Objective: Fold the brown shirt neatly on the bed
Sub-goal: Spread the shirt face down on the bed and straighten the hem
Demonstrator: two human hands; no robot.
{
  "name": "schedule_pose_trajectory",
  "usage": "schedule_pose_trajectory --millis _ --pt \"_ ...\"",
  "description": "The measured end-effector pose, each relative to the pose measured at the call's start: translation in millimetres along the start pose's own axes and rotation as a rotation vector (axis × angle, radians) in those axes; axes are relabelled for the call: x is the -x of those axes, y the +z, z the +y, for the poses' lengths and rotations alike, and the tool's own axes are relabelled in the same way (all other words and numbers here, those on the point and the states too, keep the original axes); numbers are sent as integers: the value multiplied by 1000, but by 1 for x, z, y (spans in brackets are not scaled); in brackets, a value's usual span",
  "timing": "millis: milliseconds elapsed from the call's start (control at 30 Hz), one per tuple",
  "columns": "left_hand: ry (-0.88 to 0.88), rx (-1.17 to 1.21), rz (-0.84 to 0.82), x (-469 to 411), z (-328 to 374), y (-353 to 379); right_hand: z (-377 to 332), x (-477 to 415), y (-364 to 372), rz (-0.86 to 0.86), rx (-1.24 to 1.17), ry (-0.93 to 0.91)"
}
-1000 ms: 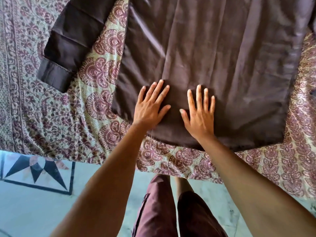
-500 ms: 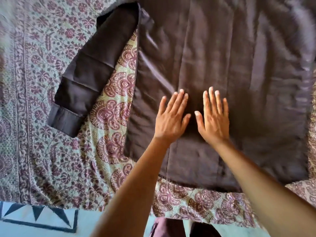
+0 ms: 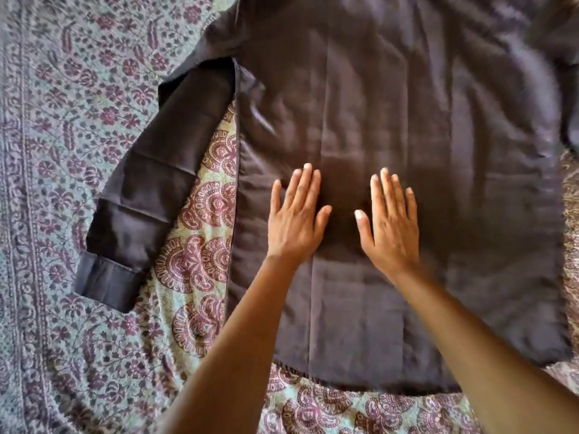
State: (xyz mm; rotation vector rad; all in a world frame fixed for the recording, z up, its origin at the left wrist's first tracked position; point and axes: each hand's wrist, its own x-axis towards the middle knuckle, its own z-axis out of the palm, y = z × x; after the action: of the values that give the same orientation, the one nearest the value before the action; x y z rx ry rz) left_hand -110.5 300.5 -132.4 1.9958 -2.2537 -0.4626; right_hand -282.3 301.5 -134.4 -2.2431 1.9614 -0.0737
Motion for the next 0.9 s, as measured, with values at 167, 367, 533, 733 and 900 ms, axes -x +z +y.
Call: schedule_pose_trajectory --millis 167,367,533,733,900 --pt "5 -107 -28 -38 -47 0 13 -33 10 -73 15 37" --pt "-277 -156 -48 -35 -88 -18 9 -32 5 -111 5 61" --pt "-351 -165 73 -47 -56 -27 7 -79 -14 -4 -77 -4" --pt "46 -111 -105 -107 -17 -21 23 -164 -1 -94 -32 -129" --pt "-209 -168 -54 -138 -83 -31 28 -166 9 -72 -7 -136"
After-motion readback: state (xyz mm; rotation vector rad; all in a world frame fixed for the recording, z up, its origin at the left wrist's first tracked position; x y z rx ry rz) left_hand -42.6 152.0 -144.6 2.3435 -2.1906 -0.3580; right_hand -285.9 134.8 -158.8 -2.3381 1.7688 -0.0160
